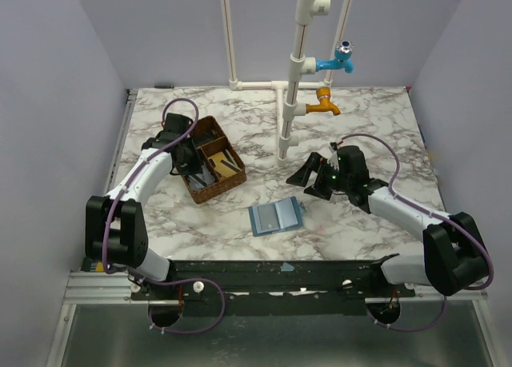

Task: Take the credit cards out of the card holder
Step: Place the credit card in the storage box.

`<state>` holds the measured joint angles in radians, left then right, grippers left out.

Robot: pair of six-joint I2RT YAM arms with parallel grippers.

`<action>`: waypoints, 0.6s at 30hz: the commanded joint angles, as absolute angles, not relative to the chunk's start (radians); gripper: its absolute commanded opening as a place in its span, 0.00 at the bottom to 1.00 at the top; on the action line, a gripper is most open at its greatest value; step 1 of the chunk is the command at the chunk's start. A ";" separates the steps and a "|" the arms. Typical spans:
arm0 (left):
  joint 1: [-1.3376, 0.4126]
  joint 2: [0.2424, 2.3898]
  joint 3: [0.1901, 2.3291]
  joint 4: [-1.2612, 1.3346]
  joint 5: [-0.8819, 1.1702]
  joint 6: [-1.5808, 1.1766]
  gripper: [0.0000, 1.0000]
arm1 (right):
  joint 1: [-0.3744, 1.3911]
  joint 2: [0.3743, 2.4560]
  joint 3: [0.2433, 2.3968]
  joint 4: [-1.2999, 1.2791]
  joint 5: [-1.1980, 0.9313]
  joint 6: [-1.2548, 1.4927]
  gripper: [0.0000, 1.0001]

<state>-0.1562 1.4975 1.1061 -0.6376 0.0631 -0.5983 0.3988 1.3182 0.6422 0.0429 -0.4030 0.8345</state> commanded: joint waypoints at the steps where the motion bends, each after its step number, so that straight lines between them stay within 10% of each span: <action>1: -0.147 1.508 1.122 -0.619 0.045 -0.588 0.14 | 0.395 1.305 0.674 0.003 -0.384 0.797 0.98; 7: -0.147 1.483 1.144 -0.636 0.046 -0.577 0.94 | 0.395 1.314 0.693 -0.042 -0.376 0.767 0.98; 18: -0.147 1.387 1.154 -0.655 0.094 -0.561 0.99 | 0.395 1.324 0.736 -0.094 -0.340 0.730 0.98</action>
